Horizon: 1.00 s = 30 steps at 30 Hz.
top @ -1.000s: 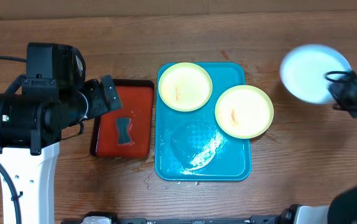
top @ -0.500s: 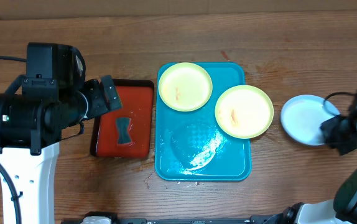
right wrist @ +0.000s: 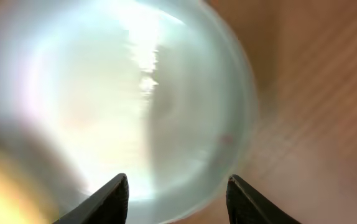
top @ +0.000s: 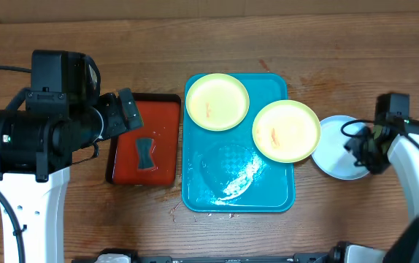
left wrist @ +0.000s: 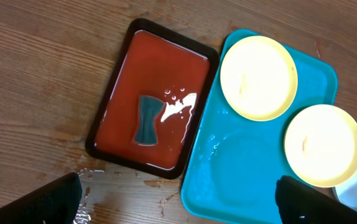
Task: Clean dirty plates on tray and stack at the side
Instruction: 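Carry the white plate right and set it on the table, then move the right gripper to the lower yellow plate's rim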
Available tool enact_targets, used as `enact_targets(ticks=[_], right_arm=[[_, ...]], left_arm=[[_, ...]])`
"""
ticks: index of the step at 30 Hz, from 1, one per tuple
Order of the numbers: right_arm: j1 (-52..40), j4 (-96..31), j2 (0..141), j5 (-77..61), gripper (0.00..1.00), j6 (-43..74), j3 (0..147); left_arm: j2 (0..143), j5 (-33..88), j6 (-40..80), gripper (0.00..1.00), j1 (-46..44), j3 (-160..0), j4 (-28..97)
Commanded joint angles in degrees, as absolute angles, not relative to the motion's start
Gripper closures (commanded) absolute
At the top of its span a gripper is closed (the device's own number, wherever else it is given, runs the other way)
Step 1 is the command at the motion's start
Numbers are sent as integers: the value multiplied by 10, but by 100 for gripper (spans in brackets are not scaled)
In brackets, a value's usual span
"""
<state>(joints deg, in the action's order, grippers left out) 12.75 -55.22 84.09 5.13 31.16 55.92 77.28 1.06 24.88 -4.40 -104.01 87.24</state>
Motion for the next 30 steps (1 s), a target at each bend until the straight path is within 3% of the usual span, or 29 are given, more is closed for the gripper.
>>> enact_targets(ticks=[1,4,11,15,18,20,22,24,25,26,29,30], right_arm=[[73,-491,806,-83,47,185,577],[36,-452,818,-81,38,162,571],[10,-378,890,-14,37,163,552],[10,-372,917,-17,55,163,552],[10,-371,919,-42,58,163,552],[10,-372,919,-44,72,163,552],[10,-372,919,-44,76,163,551],[10,-371,919,-44,69,163,551],[10,-371,920,-44,55,164,550],[10,-371,922,-44,48,164,549],[10,-361,932,-44,50,165,540],[10,-357,934,-44,57,164,538]], left_arm=[[776,11,240,0,-44,-1043,872],[776,11,240,0,-44,-1043,872],[776,11,240,0,-44,-1043,872],[776,11,240,0,-44,-1043,872],[776,11,240,0,-44,-1043,872],[776,11,240,0,-44,-1043,871],[776,11,240,0,-44,-1043,872],[776,11,240,0,-44,-1043,870],[776,11,240,0,-44,-1043,867],[776,11,240,0,-44,-1043,866],[776,11,240,0,-44,-1043,866],[776,11,240,0,-44,-1043,866]])
